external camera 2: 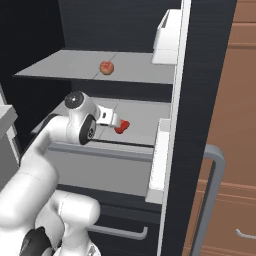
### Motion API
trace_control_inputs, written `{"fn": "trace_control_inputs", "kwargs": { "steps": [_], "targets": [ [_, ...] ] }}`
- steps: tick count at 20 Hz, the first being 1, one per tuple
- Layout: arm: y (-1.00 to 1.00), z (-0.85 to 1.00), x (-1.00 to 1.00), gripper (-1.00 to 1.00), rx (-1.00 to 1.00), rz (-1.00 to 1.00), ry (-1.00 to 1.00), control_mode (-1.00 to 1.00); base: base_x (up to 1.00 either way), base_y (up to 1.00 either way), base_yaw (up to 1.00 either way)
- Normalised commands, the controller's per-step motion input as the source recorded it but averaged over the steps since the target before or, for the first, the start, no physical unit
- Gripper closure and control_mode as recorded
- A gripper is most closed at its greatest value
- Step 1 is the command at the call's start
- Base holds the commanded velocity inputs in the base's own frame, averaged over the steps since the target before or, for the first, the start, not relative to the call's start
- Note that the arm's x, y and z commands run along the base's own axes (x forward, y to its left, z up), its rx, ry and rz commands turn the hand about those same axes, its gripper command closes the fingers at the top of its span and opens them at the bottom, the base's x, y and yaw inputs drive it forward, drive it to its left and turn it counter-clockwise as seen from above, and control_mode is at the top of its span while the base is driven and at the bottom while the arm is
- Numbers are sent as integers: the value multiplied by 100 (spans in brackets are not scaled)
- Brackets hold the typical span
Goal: Open the fridge, remove the peach, carrot, and steak, and place them on any counter.
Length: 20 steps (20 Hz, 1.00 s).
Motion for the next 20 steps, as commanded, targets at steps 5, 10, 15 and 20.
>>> {"fn": "trace_control_inputs", "kwargs": {
  "steps": [5, 10, 15, 20],
  "targets": [
    [-15, -16, 65, -100, 0, 0, 9, -100, 0, 0, 0],
    [-4, -35, 63, -100, 0, 0, 5, -100, 0, 0, 0],
    [-2, -46, 56, -100, 0, 0, 3, -100, 0, 0, 0],
    [-8, -33, 48, -100, 0, 0, 6, -100, 0, 0, 0]
  ]
}}
